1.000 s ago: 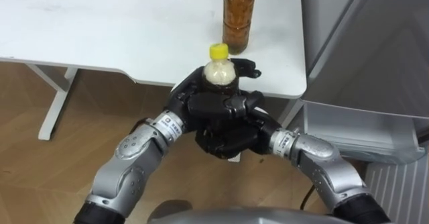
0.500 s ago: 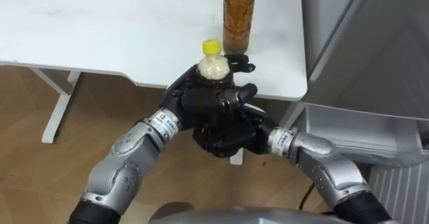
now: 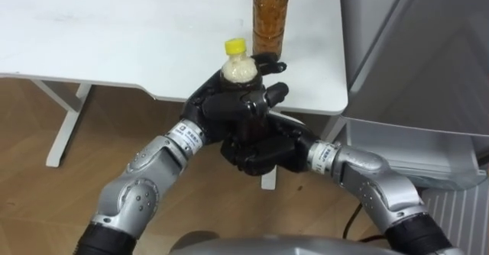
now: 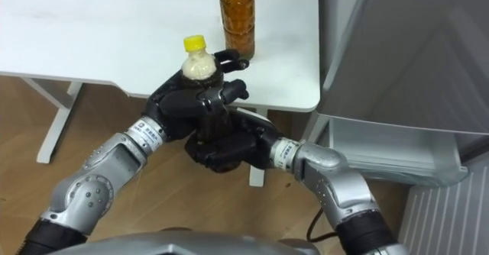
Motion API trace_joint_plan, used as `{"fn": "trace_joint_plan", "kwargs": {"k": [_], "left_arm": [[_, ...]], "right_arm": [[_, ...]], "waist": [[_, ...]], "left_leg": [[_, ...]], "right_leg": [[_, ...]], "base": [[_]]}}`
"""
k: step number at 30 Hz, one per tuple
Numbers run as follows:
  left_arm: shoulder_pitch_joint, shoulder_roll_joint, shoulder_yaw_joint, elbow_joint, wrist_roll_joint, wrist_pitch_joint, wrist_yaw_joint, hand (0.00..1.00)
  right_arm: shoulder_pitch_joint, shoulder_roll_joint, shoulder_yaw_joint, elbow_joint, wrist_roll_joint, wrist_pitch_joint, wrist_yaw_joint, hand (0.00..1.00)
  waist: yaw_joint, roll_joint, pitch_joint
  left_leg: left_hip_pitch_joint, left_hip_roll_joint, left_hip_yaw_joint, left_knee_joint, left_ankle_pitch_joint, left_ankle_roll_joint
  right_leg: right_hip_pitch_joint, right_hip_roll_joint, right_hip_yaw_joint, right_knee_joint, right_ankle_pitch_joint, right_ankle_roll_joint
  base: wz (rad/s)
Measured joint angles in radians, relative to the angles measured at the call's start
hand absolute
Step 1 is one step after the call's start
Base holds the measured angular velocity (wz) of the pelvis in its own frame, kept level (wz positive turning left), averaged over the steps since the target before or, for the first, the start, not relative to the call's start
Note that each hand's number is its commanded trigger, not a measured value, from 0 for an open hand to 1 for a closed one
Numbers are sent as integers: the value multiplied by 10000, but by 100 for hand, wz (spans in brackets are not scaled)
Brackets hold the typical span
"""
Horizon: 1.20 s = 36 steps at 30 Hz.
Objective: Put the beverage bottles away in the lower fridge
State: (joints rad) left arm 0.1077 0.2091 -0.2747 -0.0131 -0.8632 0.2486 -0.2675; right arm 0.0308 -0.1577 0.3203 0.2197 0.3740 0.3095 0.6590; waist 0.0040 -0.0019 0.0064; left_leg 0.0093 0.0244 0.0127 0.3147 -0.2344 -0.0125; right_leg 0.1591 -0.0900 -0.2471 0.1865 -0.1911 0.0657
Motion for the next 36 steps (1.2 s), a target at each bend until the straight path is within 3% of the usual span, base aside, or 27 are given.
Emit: {"fn": "trace_joint_plan", "kwargs": {"k": [11,14,17,25,27,29,31,36], "left_arm": [[-9,30,9,-175,-24,139,-12,0],[-4,-9,12,-224,741,128,-166,0],[64,-296,116,-538,2066,128,-398,0],[223,-454,174,-1423,3780,-86,-917,0],[236,-466,173,-1461,4076,-142,-964,0],[234,-471,173,-1658,4547,-163,-977,0],[234,-470,173,-1948,4990,-453,-987,0],[231,-470,136,-2026,5694,-1314,-989,0]], "right_arm": [[183,-108,-143,-378,51,190,90,100],[346,-77,-194,-363,50,76,92,100],[723,48,-498,-351,52,-241,267,100],[1104,66,-832,-412,40,-1361,845,100],[1168,78,-831,-406,17,-1487,823,100],[1156,51,-832,-405,-3,-1630,809,100],[1113,54,-832,-403,-58,-2173,798,100],[1074,55,-828,-360,-312,-3008,585,100]], "waist": [[109,30,-49],[290,67,-47],[327,84,-29],[297,-32,-14],[303,-99,11],[353,-169,-27],[354,-290,-27],[316,-432,-84]], "left_leg": [[168,4,112,-92,6,-2],[332,5,196,-195,8,-3],[348,2,187,-302,8,-3],[421,-22,140,-319,57,-16],[519,-27,108,-329,58,-17],[575,-28,104,-391,68,-31],[669,-44,94,-433,90,-33],[917,-62,-22,-490,105,-55]], "right_leg": [[37,-2,63,-12,1,-1],[43,-5,219,-11,1,-1],[99,-4,192,-21,1,-1],[217,-2,82,-169,3,-4],[336,-1,27,-208,3,-4],[373,7,47,-220,3,-4],[519,10,36,-384,27,-39],[772,31,-28,-512,38,-57]], "base": [[-3],[-14],[1],[1],[4],[0],[0],[3]]}}
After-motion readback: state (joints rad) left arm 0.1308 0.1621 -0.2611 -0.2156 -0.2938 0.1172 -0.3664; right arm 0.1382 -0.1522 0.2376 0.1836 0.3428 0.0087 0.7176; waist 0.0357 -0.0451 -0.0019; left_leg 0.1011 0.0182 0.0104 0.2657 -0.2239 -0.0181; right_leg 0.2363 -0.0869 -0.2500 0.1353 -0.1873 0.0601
